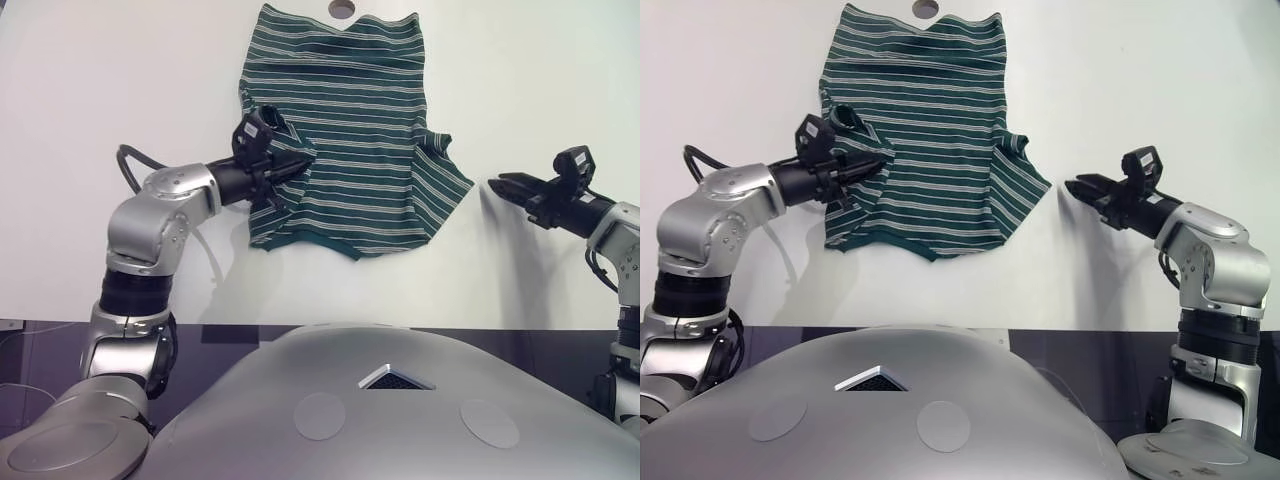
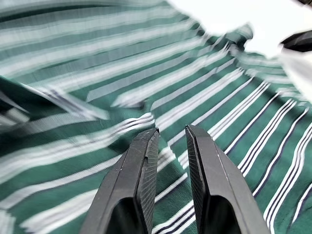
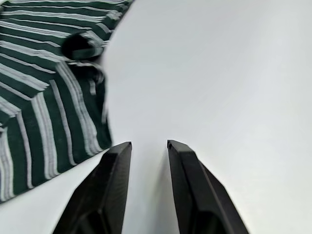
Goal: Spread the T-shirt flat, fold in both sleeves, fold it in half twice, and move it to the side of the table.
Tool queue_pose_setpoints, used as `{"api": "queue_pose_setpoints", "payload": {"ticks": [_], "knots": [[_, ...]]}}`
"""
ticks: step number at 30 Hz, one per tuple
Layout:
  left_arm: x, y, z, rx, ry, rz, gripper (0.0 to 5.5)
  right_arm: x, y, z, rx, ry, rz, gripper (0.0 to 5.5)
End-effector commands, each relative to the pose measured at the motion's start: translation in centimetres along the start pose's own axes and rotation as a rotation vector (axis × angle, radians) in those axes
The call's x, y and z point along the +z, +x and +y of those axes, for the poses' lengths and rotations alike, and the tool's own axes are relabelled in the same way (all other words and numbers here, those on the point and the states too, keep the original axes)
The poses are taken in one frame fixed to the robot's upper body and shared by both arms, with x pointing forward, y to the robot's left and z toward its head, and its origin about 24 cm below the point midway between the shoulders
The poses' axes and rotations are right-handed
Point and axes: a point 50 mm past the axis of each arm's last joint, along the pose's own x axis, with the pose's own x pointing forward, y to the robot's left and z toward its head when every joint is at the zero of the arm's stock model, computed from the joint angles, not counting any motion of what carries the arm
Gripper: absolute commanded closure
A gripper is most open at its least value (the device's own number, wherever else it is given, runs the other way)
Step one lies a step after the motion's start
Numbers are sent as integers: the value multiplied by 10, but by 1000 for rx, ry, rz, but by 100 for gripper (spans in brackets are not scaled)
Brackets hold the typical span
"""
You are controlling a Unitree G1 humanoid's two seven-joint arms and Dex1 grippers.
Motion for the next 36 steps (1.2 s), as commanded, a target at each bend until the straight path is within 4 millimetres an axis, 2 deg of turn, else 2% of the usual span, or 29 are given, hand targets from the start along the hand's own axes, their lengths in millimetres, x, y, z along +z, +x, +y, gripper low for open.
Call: {"api": "queue_pose_setpoints", "payload": {"ticks": [1, 4, 9, 11, 16, 17, 20, 24, 27, 29, 31, 33, 36], "knots": [[14, -10, 5, 21, 15, -48, 450, -12, 12, 8, 35, 12, 54, 412], [15, -10, 8, 24, 11, -48, 450, -20, 22, 14, 49, 37, 64, 412], [11, -7, 13, 32, -1, -36, 450, -22, 26, 21, 79, 27, 66, 507], [9, -10, 13, 22, 10, -28, 450, -13, 24, 18, 74, 12, 28, 546], [-5, -16, 1, -78, 91, 66, 450, 31, 18, 26, 132, -47, -114, 549], [-5, -16, 0, -83, 97, 71, 450, 42, 19, 34, 164, -92, -129, 549], [-4, -15, 3, -82, 117, 79, 450, 58, 32, 65, 302, -247, -101, 549], [17, -12, 3, -112, 186, 49, 450, 57, 74, 94, 387, -381, -46, 549], [18, -11, 8, -97, 210, 56, 450, 55, 89, 107, 410, -412, -51, 549], [16, -11, 10, -81, 225, 60, 450, 53, 92, 109, 411, -421, -43, 506], [16, -13, 13, -51, 257, 61, 450, 56, 82, 109, 430, -456, -77, 467], [16, -23, 17, -27, 317, 73, 409, 61, 57, 108, 479, -534, -116, 419], [7, -46, 17, -20, 487, 168, 363, 61, 26, 93, 434, -786, -68, 366]]}}
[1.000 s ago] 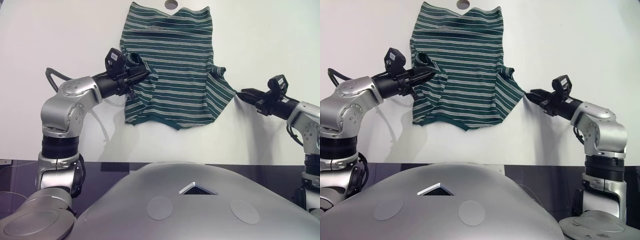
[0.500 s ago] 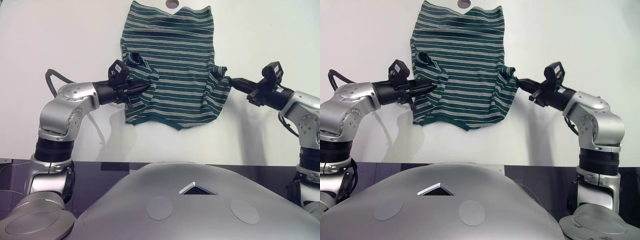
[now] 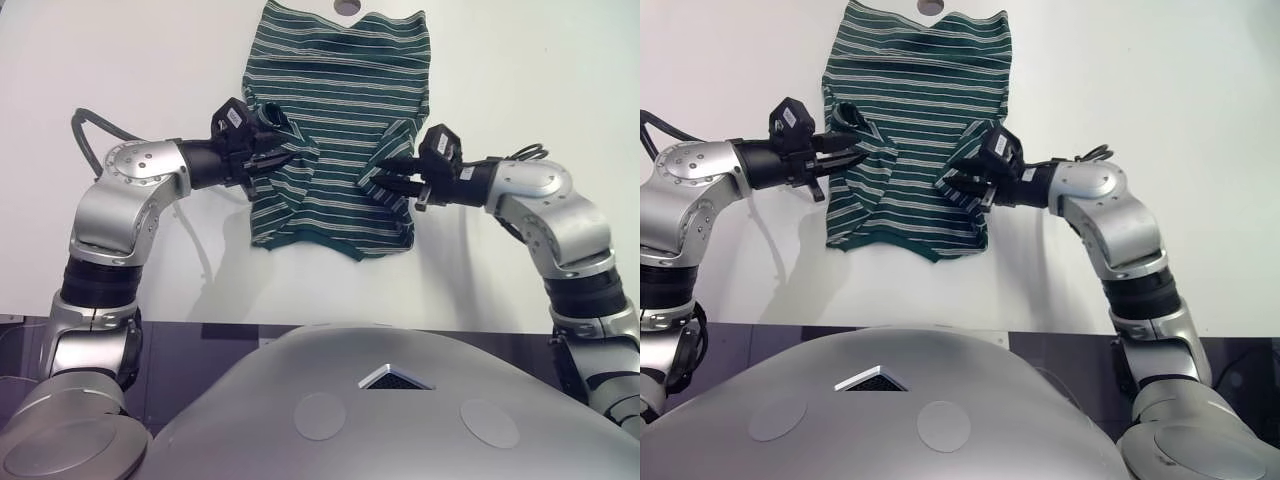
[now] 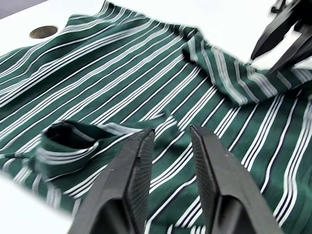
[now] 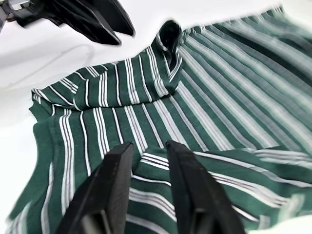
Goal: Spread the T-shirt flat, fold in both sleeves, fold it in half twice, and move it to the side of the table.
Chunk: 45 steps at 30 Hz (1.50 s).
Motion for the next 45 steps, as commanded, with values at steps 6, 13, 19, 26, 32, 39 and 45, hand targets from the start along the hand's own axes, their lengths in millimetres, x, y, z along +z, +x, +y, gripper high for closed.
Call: {"api": "queue_pose_setpoints", "payload": {"ticks": [6, 13, 19, 26, 32, 39, 45], "knots": [[-40, -47, -17, -199, 416, 331, 272, -46, -62, -6, 26, -686, 307, 341], [-50, -19, -26, -252, 651, 305, 272, -74, -28, 17, -38, -935, 102, 341], [-58, -13, -34, -320, 694, 297, 342, -70, -13, 29, 1, -990, 53, 378], [-73, -29, -45, -477, 486, 428, 469, -45, -10, 26, 41, -754, 105, 510], [-61, -52, -55, -620, 77, 433, 549, -18, -40, 58, 420, -117, 190, 550], [-3, -40, 2, -379, -261, 51, 549, -8, -38, -25, 15, 261, -120, 550], [15, 17, 76, 21, -363, -45, 549, -15, -3, -100, -229, 454, -268, 550]]}}
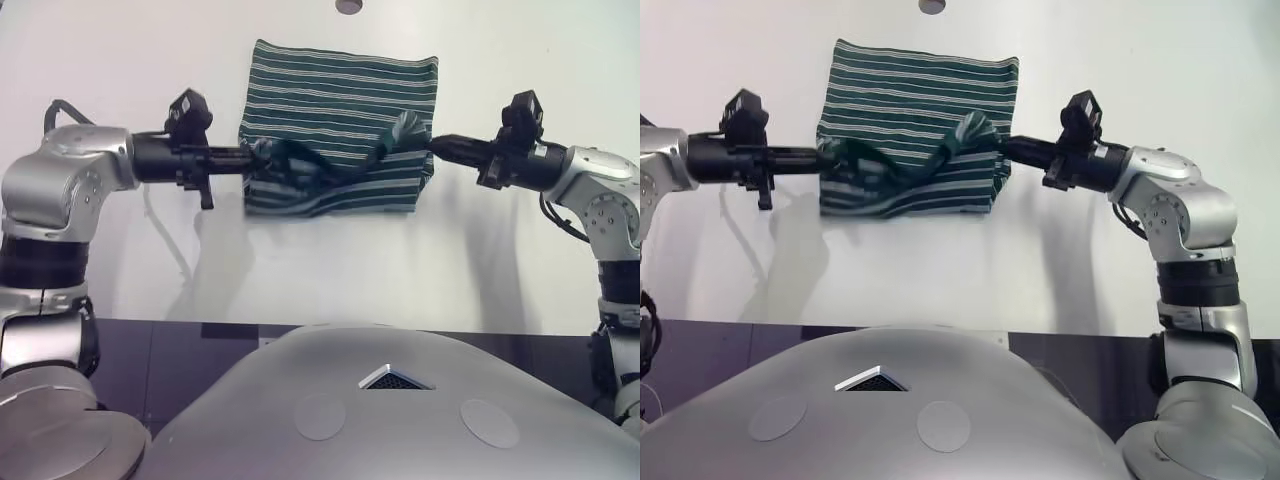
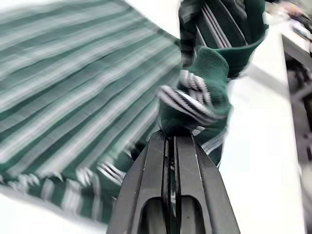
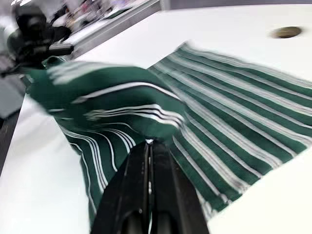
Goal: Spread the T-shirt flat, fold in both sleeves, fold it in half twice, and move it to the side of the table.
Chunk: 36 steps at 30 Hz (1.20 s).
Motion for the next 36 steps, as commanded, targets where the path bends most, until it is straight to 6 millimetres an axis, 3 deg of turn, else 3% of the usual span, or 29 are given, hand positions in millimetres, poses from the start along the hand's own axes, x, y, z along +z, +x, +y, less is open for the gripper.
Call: {"api": "queue_pose_setpoints", "payload": {"ticks": [1, 6, 10, 17, 20, 23, 25, 27, 30, 32, 36], "knots": [[23, 31, 38, 201, -43, -68, 549, 18, 40, -36, -145, 40, -79, 550], [33, 52, 68, 359, -121, -97, 549, 22, 63, -58, -269, 80, -119, 550], [35, 56, 79, 435, -130, -136, 549, 26, 64, -66, -340, 68, -136, 550], [38, 67, 83, 515, -100, -208, 434, 16, 63, -65, -360, -93, -39, 550], [41, 64, 86, 589, -11, -218, 390, 14, 68, -60, -350, -176, 14, 494], [54, 69, 66, 436, 239, -274, 375, 24, 55, -64, -476, -379, 44, 455], [42, 78, 40, 265, 380, -214, 375, 35, 44, -68, -575, -512, 40, 455], [19, 87, 14, 115, 408, -129, 401, 52, 38, -71, -659, -646, 25, 451], [-9, 98, -8, 16, 351, -29, 447, 64, 54, -68, -625, -720, 14, 473], [-18, 102, -11, 25, 350, 45, 478, 57, 71, -65, -555, -756, 92, 500], [-34, 101, -5, 89, 387, 182, 544, 39, 87, -64, -424, -785, 269, 550]]}}
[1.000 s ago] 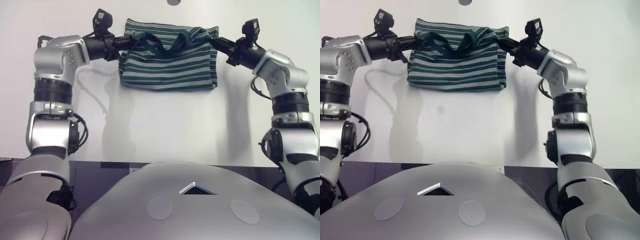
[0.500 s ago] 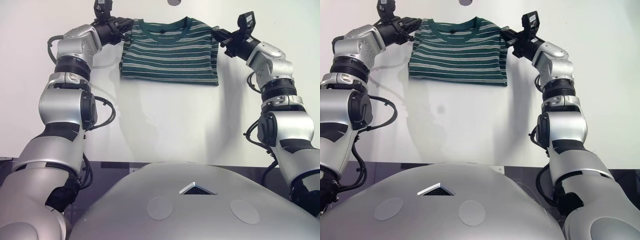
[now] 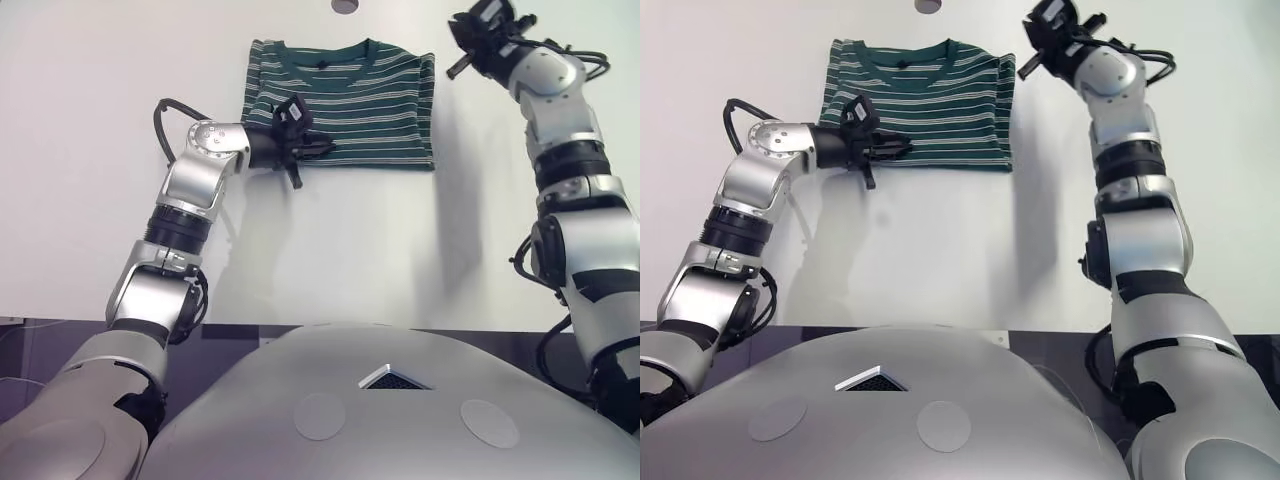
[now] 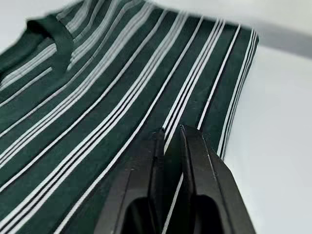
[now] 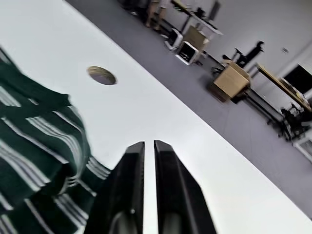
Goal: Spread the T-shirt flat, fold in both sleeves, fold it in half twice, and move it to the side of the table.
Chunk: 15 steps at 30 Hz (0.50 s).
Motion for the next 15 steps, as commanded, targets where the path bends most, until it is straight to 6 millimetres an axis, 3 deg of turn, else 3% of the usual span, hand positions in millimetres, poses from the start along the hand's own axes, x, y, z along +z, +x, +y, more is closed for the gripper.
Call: {"api": "queue_pose_setpoints", "payload": {"ticks": [1, 4, 6, 9, 12, 15], "knots": [[-16, -4, 2, 37, 49, 150, 544, -8, 7, 15, 160, -73, 101, 550], [-28, -13, 8, 6, 105, 257, 544, -42, -5, 30, 366, -306, 314, 550], [-30, -20, 25, 8, 160, 335, 544, -63, -23, 40, 602, -435, 415, 550], [-26, -27, 52, 45, 250, 431, 544, -64, -39, 51, 853, -435, 390, 550], [-1, -24, 82, 157, 429, 509, 544, -11, -48, 77, 1035, -353, 121, 550], [20, -15, 91, 209, 543, 497, 544, 33, -71, 96, 1154, -312, -69, 550]]}}
